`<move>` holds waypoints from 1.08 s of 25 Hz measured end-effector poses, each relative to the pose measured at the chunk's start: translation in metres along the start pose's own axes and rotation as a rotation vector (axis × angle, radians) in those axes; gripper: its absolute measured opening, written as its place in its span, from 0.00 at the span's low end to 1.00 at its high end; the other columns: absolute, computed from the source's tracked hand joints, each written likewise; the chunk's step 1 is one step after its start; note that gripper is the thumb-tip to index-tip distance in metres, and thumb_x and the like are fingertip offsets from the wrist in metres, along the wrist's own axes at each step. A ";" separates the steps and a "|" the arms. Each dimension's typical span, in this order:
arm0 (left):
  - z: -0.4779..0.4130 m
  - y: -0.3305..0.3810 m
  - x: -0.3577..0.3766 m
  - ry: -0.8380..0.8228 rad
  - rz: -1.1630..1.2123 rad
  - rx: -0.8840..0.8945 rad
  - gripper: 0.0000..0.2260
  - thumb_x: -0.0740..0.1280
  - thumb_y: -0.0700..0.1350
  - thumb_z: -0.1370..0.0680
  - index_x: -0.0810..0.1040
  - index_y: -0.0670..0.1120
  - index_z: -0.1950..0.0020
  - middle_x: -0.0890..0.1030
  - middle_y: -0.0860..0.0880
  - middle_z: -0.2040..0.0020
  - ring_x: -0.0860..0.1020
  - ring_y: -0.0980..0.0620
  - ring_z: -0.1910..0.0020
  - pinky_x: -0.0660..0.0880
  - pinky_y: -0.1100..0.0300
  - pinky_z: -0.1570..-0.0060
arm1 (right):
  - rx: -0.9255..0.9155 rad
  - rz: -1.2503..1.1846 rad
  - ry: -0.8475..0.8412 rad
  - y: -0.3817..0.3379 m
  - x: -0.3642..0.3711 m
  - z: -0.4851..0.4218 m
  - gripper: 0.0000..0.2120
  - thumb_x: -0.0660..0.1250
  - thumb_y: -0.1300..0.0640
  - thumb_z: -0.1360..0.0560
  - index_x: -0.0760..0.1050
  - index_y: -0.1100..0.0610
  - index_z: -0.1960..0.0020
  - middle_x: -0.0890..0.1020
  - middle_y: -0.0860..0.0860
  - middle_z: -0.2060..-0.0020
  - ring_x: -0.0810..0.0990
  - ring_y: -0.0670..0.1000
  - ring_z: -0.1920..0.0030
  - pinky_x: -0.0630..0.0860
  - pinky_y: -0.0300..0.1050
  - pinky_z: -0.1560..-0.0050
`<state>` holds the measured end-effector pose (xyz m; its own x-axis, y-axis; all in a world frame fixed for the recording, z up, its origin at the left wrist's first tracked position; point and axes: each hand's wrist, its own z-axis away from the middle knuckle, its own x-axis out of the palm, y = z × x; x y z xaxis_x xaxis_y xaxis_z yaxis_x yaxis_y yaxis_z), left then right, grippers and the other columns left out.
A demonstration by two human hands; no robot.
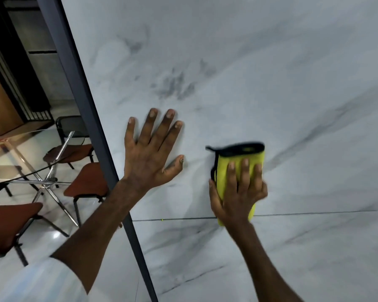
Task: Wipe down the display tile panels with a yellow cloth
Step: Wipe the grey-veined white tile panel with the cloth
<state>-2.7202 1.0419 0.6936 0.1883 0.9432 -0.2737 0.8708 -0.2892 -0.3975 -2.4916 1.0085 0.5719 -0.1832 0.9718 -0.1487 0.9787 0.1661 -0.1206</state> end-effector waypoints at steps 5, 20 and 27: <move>-0.005 0.000 -0.015 -0.037 0.093 0.011 0.33 0.62 0.59 0.18 0.62 0.45 0.18 0.58 0.44 0.17 0.53 0.42 0.17 0.47 0.36 0.21 | 0.090 -0.048 -0.051 -0.018 0.002 0.023 0.40 0.66 0.40 0.21 0.53 0.49 0.15 0.55 0.53 0.16 0.59 0.65 0.21 0.65 0.67 0.37; -0.034 -0.081 -0.035 0.034 -0.014 -0.040 0.32 0.56 0.58 0.16 0.57 0.43 0.16 0.58 0.43 0.16 0.56 0.37 0.17 0.45 0.35 0.21 | 0.079 0.084 -0.049 -0.080 0.012 0.004 0.35 0.64 0.42 0.19 0.58 0.55 0.18 0.62 0.60 0.19 0.60 0.67 0.20 0.67 0.70 0.35; -0.040 -0.081 -0.054 0.024 0.144 -0.002 0.33 0.64 0.57 0.20 0.64 0.45 0.18 0.60 0.43 0.16 0.57 0.39 0.17 0.44 0.35 0.23 | 0.052 0.074 -0.015 -0.100 0.008 -0.074 0.35 0.63 0.40 0.19 0.60 0.56 0.19 0.64 0.61 0.20 0.62 0.68 0.21 0.68 0.69 0.35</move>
<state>-2.7830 1.0212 0.7759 0.3217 0.8957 -0.3071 0.8350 -0.4213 -0.3541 -2.5842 1.0124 0.6552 -0.1121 0.9784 -0.1735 0.9835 0.0844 -0.1597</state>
